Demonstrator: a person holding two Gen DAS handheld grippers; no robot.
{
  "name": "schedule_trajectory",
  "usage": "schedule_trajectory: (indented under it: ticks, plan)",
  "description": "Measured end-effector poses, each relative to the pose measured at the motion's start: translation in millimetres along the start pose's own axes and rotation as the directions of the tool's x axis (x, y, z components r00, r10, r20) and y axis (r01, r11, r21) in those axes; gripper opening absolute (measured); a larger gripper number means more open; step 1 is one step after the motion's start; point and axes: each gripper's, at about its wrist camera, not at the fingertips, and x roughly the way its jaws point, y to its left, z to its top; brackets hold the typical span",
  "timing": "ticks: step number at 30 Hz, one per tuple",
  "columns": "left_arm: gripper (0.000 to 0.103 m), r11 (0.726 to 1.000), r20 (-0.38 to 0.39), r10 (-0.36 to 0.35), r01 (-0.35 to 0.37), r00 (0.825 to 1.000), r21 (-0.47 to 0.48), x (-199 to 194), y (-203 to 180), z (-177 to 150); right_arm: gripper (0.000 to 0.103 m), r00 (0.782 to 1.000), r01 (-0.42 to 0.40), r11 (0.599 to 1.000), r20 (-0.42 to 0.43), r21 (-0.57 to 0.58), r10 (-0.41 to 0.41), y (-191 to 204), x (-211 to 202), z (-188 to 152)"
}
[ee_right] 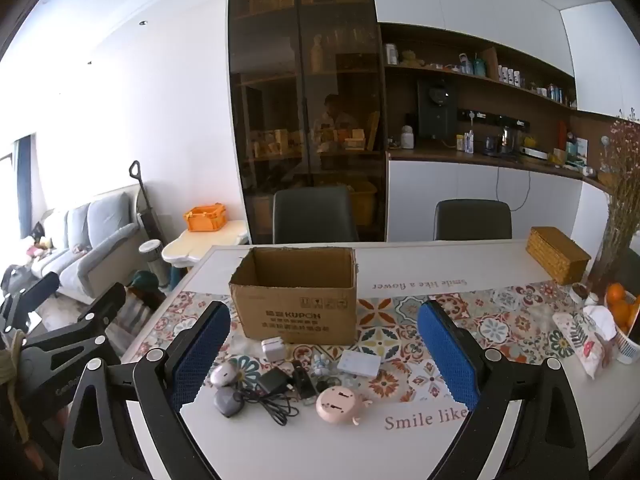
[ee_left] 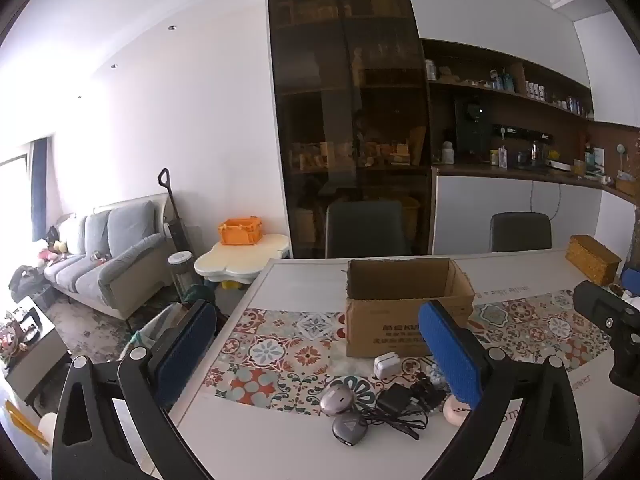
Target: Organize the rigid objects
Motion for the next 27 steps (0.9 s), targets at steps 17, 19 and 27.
schedule_trajectory:
  ticks: [17,19,27]
  plan:
    - [0.103,1.000,0.042,0.001,-0.001,0.999,-0.004,-13,1,2,0.095,1.000,0.012,1.000,0.009,0.026,-0.013,-7,-6,3]
    - [0.103,1.000,0.043,0.003,-0.003,0.999,0.001,-13,-1,2,0.095,1.000,0.011,1.000,0.010,0.029,-0.011,-9,-6,2]
    - [0.103,1.000,0.049,0.007,-0.007,0.999,0.001,-15,-1,2,0.095,1.000,0.008,0.999,0.011,0.034,-0.008,-14,-3,0]
